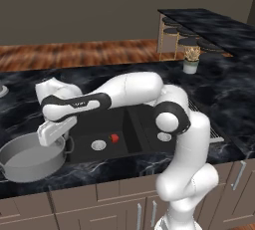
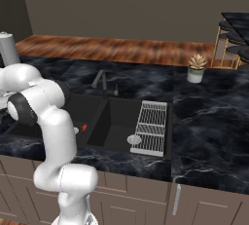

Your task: Dump the bell pepper from the pot into the sink. Then turn on the water and wash the bell pepper. Then turn off the water and put the bell pepper back in the pot.

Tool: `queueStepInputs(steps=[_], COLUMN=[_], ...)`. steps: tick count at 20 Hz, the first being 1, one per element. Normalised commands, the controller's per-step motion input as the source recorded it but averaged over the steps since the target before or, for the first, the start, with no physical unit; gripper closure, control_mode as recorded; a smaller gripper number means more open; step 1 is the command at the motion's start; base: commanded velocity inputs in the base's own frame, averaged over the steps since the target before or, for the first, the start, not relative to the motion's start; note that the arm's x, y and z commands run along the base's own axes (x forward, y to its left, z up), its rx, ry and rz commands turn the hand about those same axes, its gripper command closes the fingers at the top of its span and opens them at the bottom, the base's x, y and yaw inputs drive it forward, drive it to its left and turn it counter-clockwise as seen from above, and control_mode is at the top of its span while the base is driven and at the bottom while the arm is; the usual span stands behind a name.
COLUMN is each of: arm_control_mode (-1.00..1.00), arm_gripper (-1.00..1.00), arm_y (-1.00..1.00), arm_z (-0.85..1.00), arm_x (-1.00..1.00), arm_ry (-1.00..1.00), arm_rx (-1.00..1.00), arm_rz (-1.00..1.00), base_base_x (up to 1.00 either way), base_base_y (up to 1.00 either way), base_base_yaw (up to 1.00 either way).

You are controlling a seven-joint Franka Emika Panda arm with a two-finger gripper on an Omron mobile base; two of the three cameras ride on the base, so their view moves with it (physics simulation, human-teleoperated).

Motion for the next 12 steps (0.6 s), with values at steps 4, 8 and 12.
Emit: queueStepInputs(steps=[4, 8, 12], arm_control_mode=[-1.00, -1.00, -1.00], arm_gripper=[1.00, 1.00, 1.00], arm_y=[0.20, 0.16, 0.03], arm_z=[-0.31, -0.26, -0.16], arm_x=[0.11, 0.16, 0.20], arm_ry=[0.00, 0.00, 0.00], arm_rx=[0.00, 0.00, 0.00], arm_rz=[0.01, 0.00, 0.00], base_base_x=[0.00, 0.00, 0.00], base_base_y=[0.00, 0.00, 0.00], base_base_yaw=[0.00, 0.00, 0.00])
